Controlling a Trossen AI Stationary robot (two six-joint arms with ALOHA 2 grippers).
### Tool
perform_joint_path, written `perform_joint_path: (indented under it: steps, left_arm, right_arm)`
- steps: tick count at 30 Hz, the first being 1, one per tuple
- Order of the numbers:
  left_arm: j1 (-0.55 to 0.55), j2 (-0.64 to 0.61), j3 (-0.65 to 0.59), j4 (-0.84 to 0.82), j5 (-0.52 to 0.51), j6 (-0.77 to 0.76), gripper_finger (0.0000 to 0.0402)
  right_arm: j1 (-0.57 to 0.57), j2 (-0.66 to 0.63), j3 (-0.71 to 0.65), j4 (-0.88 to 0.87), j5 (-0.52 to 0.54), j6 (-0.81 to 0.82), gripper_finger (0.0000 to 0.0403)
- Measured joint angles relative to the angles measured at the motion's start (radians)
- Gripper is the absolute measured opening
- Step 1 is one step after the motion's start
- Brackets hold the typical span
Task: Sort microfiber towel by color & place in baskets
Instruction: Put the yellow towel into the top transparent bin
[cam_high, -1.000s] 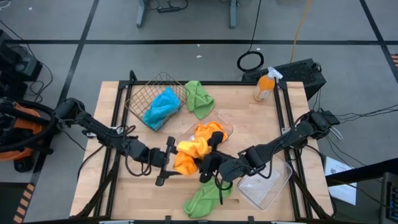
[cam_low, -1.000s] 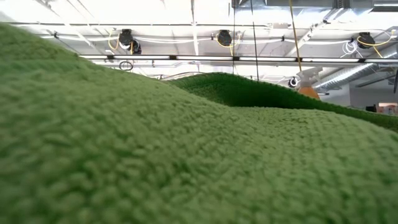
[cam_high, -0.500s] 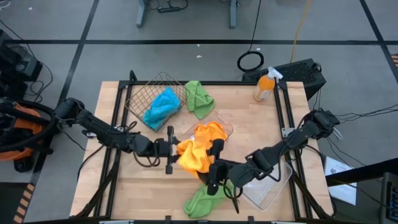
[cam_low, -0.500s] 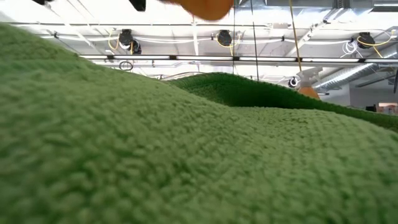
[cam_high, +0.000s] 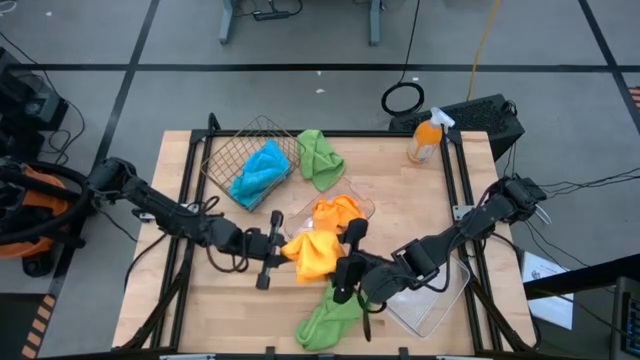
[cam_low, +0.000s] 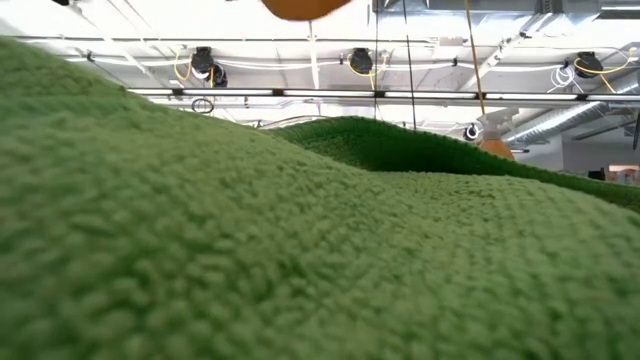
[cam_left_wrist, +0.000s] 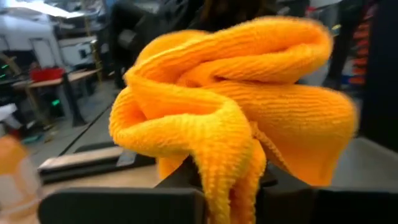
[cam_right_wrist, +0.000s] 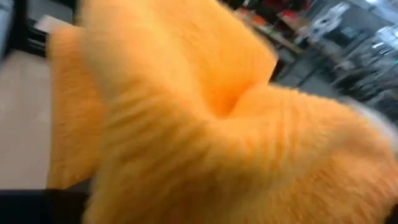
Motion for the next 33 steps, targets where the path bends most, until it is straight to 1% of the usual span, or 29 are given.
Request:
perform_joint_path:
  steps: [3, 5, 9, 12, 15, 19, 22, 24, 25, 27, 29, 31, 33]
  left_arm:
    - [0.000, 0.000, 0.000, 0.039, 0.015, 0.024, 0.0032]
    - [0.001, 0.000, 0.000, 0.065, 0.036, 0.057, 0.0030]
    - [-0.001, 0.000, 0.000, 0.089, 0.076, 0.083, 0.0029]
    - [0.001, 0.000, 0.000, 0.101, 0.076, 0.089, 0.0029]
    - [0.003, 0.000, 0.000, 0.103, 0.076, 0.090, 0.0029]
    - [0.001, 0.000, 0.000, 0.122, 0.075, 0.109, 0.0047]
    - [-0.004, 0.000, 0.000, 0.130, 0.075, 0.107, 0.0080]
    - [-0.014, -0.004, 0.000, 0.117, 0.074, 0.104, 0.0110]
    - [-0.020, -0.005, 0.000, 0.113, 0.071, 0.098, 0.0128]
    - [-0.033, -0.006, 0.000, 0.095, 0.063, 0.085, 0.0168]
    - [-0.056, -0.016, 0.000, 0.059, 0.006, 0.082, 0.0211]
    - [-0.081, -0.027, 0.000, 0.024, -0.098, 0.092, 0.0255]
    - [-0.111, -0.042, 0.001, -0.028, -0.231, 0.120, 0.0295]
  right_arm:
    - [-0.017, 0.000, 0.000, -0.012, -0.113, 0.064, 0.0298]
    - [-0.029, 0.000, 0.000, -0.013, -0.165, 0.090, 0.0298]
    - [-0.042, 0.000, 0.000, -0.011, -0.185, 0.094, 0.0297]
    - [-0.050, 0.000, 0.000, 0.004, -0.185, 0.075, 0.0283]
    - [-0.055, 0.000, 0.000, 0.004, -0.188, 0.071, 0.0244]
    - [-0.058, 0.000, 0.000, 0.003, -0.191, 0.072, 0.0160]
    - [-0.058, 0.000, 0.000, -0.002, -0.192, 0.070, 0.0085]
    - [-0.057, 0.000, 0.000, -0.003, -0.182, 0.061, 0.0037]
    - [-0.058, 0.000, 0.000, -0.005, -0.174, 0.054, 0.0020]
    - [-0.057, 0.000, 0.000, -0.005, -0.138, 0.039, 0.0012]
    - [-0.057, 0.000, 0.000, -0.007, -0.097, 0.034, 0.0020]
    - [-0.054, 0.000, 0.000, -0.009, -0.060, 0.033, 0.0024]
    - [-0.048, 0.000, 0.000, -0.015, -0.001, 0.013, 0.0020]
